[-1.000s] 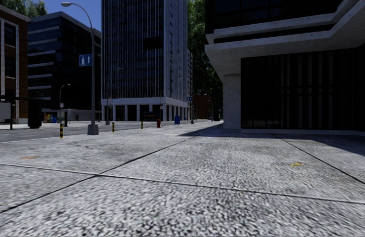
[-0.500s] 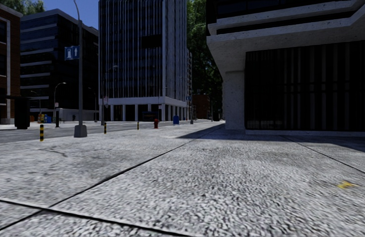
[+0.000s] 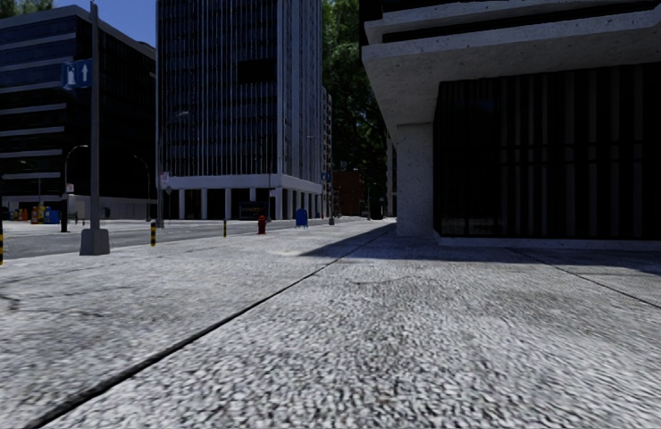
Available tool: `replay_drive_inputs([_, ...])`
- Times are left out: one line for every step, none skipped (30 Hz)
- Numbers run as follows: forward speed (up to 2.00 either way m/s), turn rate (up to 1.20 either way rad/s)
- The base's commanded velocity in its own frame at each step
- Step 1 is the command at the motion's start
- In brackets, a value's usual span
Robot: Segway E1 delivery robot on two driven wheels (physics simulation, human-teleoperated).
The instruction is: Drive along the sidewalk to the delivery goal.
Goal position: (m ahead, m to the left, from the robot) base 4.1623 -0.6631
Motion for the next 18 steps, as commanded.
replay_drive_inputs([2.0, 0.0])
replay_drive_inputs([2.0, 0.0])
replay_drive_inputs([2.0, 0.0])
replay_drive_inputs([2.0, 0.0])
replay_drive_inputs([2.0, 0.0])
replay_drive_inputs([2.0, 0.0])
replay_drive_inputs([2.0, 0.0])
replay_drive_inputs([2.0, 0.0])
replay_drive_inputs([2.0, 0.0])
replay_drive_inputs([2.0, 0.0])
replay_drive_inputs([2.0, 0.0])
replay_drive_inputs([2.0, 0.0])
replay_drive_inputs([2.0, 0.0])
replay_drive_inputs([2.0, 0.0])
replay_drive_inputs([2.0, 0.0])
replay_drive_inputs([2.0, 0.0])
replay_drive_inputs([2.0, -0.18])
replay_drive_inputs([2.0, -0.26])
